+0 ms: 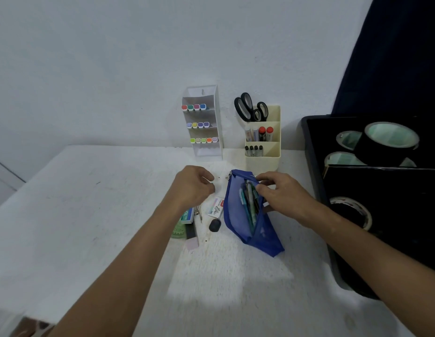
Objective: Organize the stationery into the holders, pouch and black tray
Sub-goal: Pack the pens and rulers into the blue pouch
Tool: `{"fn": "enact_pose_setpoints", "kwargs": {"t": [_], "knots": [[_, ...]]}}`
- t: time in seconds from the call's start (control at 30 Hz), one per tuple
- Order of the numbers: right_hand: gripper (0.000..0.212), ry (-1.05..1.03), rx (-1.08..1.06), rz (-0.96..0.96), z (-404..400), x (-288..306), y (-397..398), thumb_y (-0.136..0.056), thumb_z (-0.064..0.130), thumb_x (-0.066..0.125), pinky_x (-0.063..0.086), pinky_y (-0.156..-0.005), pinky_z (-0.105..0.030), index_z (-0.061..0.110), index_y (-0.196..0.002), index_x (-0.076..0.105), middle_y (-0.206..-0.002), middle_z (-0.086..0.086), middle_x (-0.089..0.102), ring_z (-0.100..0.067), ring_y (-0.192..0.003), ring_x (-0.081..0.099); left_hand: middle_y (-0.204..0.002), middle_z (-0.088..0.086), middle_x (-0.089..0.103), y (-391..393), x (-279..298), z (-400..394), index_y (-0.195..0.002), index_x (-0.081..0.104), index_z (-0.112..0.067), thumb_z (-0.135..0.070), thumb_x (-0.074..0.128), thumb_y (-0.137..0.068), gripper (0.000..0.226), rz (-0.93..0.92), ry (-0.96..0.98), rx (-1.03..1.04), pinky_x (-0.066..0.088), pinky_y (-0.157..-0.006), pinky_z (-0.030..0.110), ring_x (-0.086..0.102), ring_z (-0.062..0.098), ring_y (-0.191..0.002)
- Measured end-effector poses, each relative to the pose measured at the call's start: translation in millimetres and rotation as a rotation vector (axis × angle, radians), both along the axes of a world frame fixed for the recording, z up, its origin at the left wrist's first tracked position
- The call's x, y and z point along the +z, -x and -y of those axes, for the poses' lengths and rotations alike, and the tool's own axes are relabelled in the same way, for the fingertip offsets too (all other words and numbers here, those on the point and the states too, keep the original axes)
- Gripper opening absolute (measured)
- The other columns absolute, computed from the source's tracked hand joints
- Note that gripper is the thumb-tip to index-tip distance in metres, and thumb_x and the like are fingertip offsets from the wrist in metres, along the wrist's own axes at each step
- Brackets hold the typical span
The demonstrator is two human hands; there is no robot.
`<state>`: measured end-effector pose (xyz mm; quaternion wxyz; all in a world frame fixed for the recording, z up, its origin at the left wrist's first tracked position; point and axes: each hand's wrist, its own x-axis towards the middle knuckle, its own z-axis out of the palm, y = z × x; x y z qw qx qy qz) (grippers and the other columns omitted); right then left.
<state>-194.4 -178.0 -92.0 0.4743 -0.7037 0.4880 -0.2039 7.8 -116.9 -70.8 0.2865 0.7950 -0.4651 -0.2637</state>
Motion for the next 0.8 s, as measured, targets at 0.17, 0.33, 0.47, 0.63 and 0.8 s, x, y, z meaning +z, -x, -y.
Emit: {"fn": "enact_pose_setpoints", "kwargs": {"t": [0.17,0.33,0.47,0.63,0.8], "knots": [[0.035,-0.001,-0.008,-0.003,-1,2,-1,-0.096,0.024,0.052,0.061,-0.065,-0.027,0.019,-0.131,0.052,-0.119,-0.001,0.058,-0.017,-0.082,0.068,-0.1,0.005,0.067,-20,-10,12,-0.108,0.065,-0.012,-0.017,0.067,-0.081,0.027,0.228,-0.075,0.036,0.045,-0.053,0.019,0.059,0.01,-0.064],[0.035,0.003,-0.016,-0.008,-2,5,0,-0.097,0.023,0.051,0.06,-0.066,-0.028,0.019,-0.131,0.051,-0.119,-0.002,0.057,-0.016,-0.086,0.066,-0.092,0.005,0.061,-26,-25,19,-0.093,0.06,-0.009,-0.023,0.066,-0.082,0.019,0.37,-0.236,0.02,0.047,-0.065,0.028,0.062,0.021,-0.08],[0.035,0.004,-0.026,-0.011,-3,7,1,-0.097,0.022,0.05,0.061,-0.069,-0.031,0.019,-0.132,0.05,-0.121,-0.003,0.056,-0.017,-0.087,0.066,-0.077,0.005,0.055,-23,-36,22,-0.069,0.043,-0.013,-0.033,0.066,-0.083,0.033,0.431,-0.323,0.044,0.042,-0.058,0.027,0.05,0.014,-0.062],[0.033,-0.002,-0.041,-0.014,-3,8,2,-0.097,0.02,0.05,0.061,-0.068,-0.031,0.019,-0.13,0.051,-0.121,-0.004,0.056,-0.017,-0.086,0.065,-0.11,0.008,0.061,-19,-45,23,-0.11,0.055,-0.012,-0.031,0.067,-0.084,0.034,0.424,-0.358,0.076,0.049,-0.09,0.037,0.06,0.024,-0.099],[0.034,0.0,-0.066,-0.038,-1,8,2,-0.097,0.021,0.049,0.061,-0.065,-0.032,0.018,-0.131,0.049,-0.119,-0.005,0.057,-0.018,-0.084,0.066,-0.089,0.005,0.061,-16,-43,26,-0.088,0.057,-0.015,-0.032,0.067,-0.083,0.02,0.335,-0.249,0.139,0.05,-0.079,0.032,0.059,0.018,-0.081]]}}
